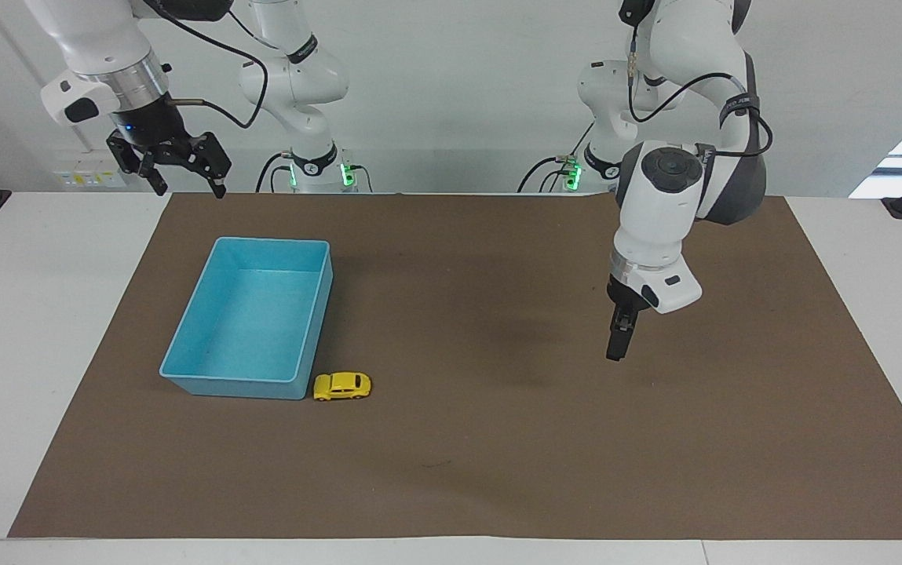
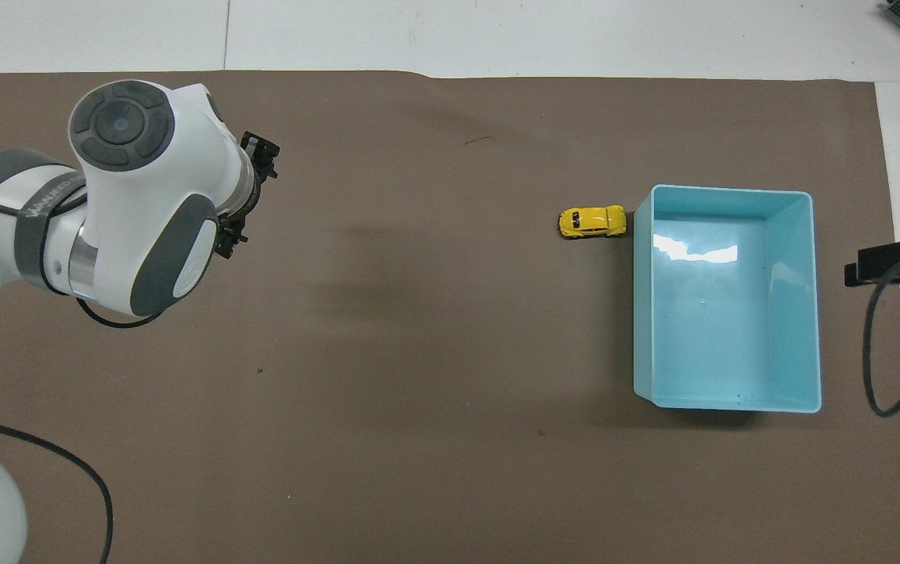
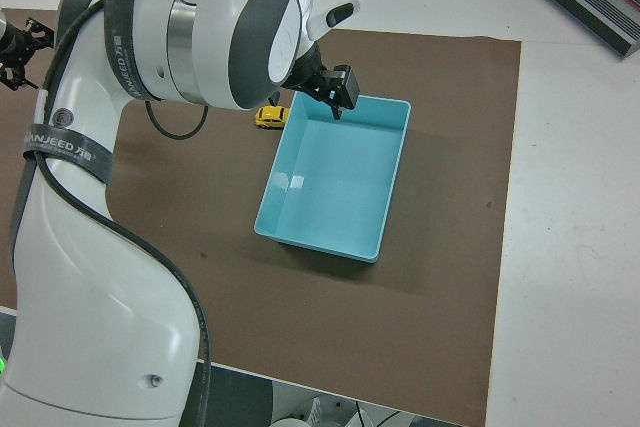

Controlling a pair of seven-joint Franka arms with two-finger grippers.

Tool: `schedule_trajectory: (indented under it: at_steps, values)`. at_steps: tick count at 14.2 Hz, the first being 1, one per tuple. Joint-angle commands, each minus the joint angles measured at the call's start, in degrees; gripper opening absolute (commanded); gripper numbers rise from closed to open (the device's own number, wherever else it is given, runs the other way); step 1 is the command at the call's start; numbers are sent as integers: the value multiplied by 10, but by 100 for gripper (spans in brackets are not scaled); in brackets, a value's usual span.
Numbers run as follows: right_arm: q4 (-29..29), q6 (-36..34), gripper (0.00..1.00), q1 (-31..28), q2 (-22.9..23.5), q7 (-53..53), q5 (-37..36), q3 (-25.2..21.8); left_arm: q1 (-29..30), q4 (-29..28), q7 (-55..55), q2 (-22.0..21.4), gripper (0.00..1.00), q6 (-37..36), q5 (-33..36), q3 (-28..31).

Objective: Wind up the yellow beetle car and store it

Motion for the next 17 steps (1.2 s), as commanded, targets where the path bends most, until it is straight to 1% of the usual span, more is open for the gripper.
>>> schedule_trajectory:
  at_steps: [1, 5, 10, 17]
  values:
    - [-4, 2, 100, -4, -5, -10, 6, 2, 0, -16, 79, -40, 100, -31, -34, 28]
    - [-4, 2, 100, -4, -5, -10, 6, 2, 0, -15, 207, -78, 100, -78, -75, 67]
    - [-4, 2, 100, -4, -5, -10, 6, 2, 0, -9, 339, -115, 100, -137, -98, 111]
    - [-4, 2, 100, -4, -5, -10, 6, 2, 40, -6, 477, -155, 100, -198, -100, 123]
